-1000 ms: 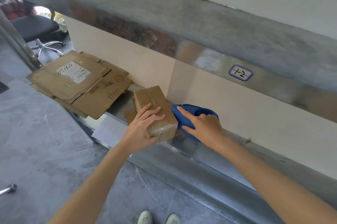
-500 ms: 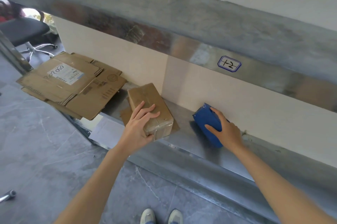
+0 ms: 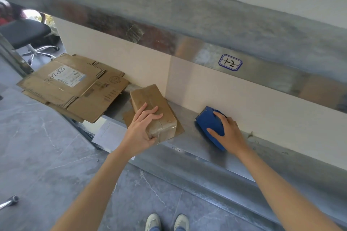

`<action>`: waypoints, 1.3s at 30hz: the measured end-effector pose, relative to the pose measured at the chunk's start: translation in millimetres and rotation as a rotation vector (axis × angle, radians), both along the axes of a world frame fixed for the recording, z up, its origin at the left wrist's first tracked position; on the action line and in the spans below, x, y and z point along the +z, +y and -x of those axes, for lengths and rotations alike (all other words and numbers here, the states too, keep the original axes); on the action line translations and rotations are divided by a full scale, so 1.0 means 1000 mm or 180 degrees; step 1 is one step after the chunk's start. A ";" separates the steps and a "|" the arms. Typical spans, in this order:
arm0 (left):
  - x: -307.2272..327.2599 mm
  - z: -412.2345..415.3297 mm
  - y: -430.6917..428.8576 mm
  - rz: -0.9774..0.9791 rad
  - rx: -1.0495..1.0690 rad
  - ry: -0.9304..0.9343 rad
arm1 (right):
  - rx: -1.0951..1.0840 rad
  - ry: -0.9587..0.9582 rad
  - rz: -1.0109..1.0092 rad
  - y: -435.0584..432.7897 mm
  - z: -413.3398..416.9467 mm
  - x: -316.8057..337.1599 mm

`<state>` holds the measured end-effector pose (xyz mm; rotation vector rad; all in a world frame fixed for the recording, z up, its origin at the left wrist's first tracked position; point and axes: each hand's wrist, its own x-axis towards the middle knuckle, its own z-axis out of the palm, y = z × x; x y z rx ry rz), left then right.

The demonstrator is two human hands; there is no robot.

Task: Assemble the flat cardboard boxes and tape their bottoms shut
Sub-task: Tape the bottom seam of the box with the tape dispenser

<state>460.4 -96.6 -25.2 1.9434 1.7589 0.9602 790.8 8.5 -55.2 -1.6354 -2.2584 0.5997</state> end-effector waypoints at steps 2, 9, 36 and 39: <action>0.000 0.000 0.000 0.0011 -0.0031 -0.0021 | -0.0085 -0.0163 -0.0166 -0.002 0.001 0.004; -0.002 0.001 0.002 0.0039 0.0001 -0.0046 | 0.0049 -0.0497 -0.0372 -0.004 -0.002 0.013; -0.004 0.016 0.002 0.0044 -0.0294 0.0143 | 0.1723 0.0608 -0.0379 -0.001 0.128 0.053; -0.004 0.015 -0.001 -0.0067 -0.0300 -0.0076 | 0.1720 0.0577 -0.0249 -0.003 0.128 0.057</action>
